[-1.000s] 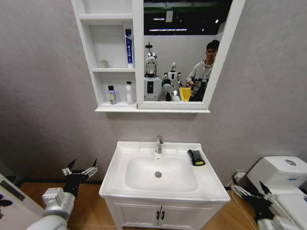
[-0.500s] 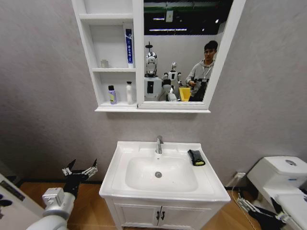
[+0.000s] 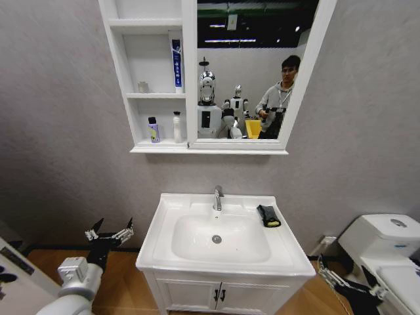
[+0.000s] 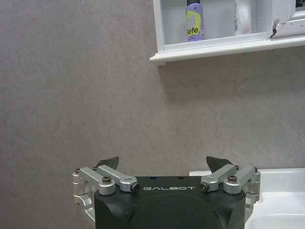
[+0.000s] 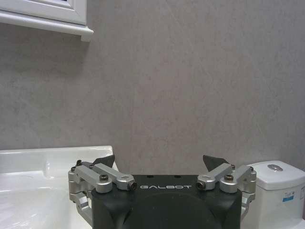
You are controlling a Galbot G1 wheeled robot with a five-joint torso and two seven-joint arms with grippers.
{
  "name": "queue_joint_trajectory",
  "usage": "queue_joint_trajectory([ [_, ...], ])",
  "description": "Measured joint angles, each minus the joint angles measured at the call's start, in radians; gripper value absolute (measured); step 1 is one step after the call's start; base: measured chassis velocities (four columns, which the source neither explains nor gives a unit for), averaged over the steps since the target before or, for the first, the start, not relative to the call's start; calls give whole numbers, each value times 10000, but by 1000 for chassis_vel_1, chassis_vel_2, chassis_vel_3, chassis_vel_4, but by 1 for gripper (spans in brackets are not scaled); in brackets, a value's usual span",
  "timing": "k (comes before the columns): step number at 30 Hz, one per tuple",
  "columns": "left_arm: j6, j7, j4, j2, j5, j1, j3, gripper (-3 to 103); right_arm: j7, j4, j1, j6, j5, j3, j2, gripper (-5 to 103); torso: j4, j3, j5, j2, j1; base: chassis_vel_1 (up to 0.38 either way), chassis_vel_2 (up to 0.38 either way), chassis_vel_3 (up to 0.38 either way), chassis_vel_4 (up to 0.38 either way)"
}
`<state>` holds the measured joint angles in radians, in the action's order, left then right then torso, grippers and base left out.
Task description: Move facial cleanser and shampoo from washbasin to cabinet, then wipe washbasin with towel.
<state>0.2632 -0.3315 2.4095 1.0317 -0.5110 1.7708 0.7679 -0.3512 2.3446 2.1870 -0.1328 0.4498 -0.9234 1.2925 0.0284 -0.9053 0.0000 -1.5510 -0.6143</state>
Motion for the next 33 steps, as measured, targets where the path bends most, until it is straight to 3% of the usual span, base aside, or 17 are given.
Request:
queue_joint_trajectory([
  [20, 0, 0, 0, 0, 0, 0, 0, 100, 0, -31, -24, 12, 7, 15, -7, 100, 0, -1, 1, 3, -5, 34, -41, -38, 41],
  [33, 0, 0, -1, 0, 0, 1, 0, 100, -5, -37, -23, 15, 8, 18, -9, 100, 1, 1, -1, 0, 2, 256, -239, -242, 237],
])
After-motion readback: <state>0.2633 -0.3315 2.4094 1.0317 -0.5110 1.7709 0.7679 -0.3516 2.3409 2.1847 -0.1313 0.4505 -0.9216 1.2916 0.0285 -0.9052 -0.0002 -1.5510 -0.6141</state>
